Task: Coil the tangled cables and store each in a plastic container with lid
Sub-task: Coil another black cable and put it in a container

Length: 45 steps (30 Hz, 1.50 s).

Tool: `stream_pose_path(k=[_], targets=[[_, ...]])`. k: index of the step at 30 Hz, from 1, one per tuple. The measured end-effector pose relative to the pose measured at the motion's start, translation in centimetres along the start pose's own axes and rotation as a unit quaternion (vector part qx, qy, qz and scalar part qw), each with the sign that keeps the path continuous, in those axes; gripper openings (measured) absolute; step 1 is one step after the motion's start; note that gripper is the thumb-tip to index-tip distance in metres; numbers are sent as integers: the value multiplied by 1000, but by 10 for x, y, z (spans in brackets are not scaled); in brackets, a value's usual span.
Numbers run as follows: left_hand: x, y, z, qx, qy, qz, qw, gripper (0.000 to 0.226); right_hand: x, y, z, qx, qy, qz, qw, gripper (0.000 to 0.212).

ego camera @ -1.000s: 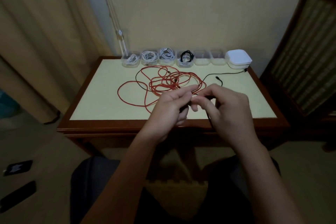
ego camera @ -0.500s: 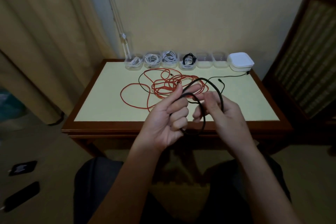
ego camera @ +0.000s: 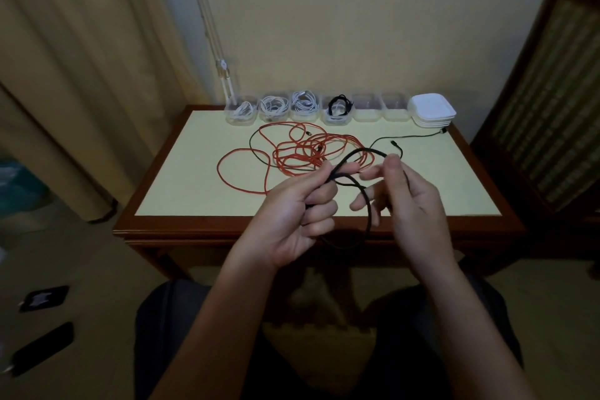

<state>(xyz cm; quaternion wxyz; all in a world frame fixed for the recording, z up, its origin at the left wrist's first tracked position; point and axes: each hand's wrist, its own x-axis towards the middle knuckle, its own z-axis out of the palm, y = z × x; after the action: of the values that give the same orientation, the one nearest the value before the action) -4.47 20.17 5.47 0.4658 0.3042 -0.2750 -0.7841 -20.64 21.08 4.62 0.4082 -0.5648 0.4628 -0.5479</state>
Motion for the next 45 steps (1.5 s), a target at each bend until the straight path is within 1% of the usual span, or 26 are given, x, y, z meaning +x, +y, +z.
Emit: stream_pose_path(k=[3, 4, 7, 10, 12, 14, 16, 19, 21, 24, 25, 27, 29, 32, 35, 37, 41, 45], targets=[[-3, 1, 0, 33, 9, 10, 999, 37, 4, 6, -6, -14, 73, -9, 997, 38], [-5, 2, 1, 38, 6, 12, 999, 37, 5, 9, -11, -31, 81, -14, 996, 37], [-10, 7, 0, 48, -4, 19, 999, 35, 7, 13, -23, -89, 69, -28, 993, 34], [-14, 16, -3, 32, -12, 16, 999, 41, 8, 13, -35, -100, 84, -43, 990, 31], [-16, 21, -5, -4, -36, 4, 999, 39, 9, 14, -41, -105, 77, -46, 990, 28], [-16, 26, -9, -70, -94, -13, 993, 38, 10, 16, -47, -105, 75, -38, 991, 23], [-18, 30, -15, -154, -157, -28, 975, 39, 11, 19, -52, -112, 91, -36, 989, 20], [-20, 37, -21, -209, -184, -8, 960, 43, 10, 24, -58, -138, 104, -40, 984, 21], [-18, 39, -24, -232, -199, 10, 952, 42, 8, 27, -60, -182, 97, -45, 978, 17], [-13, 38, -26, -269, -185, 34, 945, 35, 4, 28, -58, -270, 60, -81, 958, 13], [-12, 38, -25, -281, -164, 46, 944, 33, 3, 28, -57, -297, 41, -101, 949, 12], [-9, 38, -20, -283, -90, 91, 951, 31, 1, 28, -55, -338, -2, -136, 931, 14], [-6, 37, -15, -259, -18, 136, 956, 31, -2, 24, -51, -347, -39, -154, 924, 17], [-1, 29, -7, -197, 62, 168, 964, 34, -9, 14, -40, -331, -71, -171, 925, 20], [2, 16, -1, -77, 119, 194, 971, 34, -13, 4, -30, -311, -92, -187, 927, 21], [2, 7, 2, 16, 126, 209, 970, 33, -13, 0, -25, -290, -101, -197, 931, 23], [-1, -10, 12, 179, 98, 204, 957, 31, -12, -5, -20, -229, -85, -187, 951, 24], [-4, -18, 24, 252, 71, 172, 950, 31, -12, -9, -23, -171, -61, -147, 972, 20]])
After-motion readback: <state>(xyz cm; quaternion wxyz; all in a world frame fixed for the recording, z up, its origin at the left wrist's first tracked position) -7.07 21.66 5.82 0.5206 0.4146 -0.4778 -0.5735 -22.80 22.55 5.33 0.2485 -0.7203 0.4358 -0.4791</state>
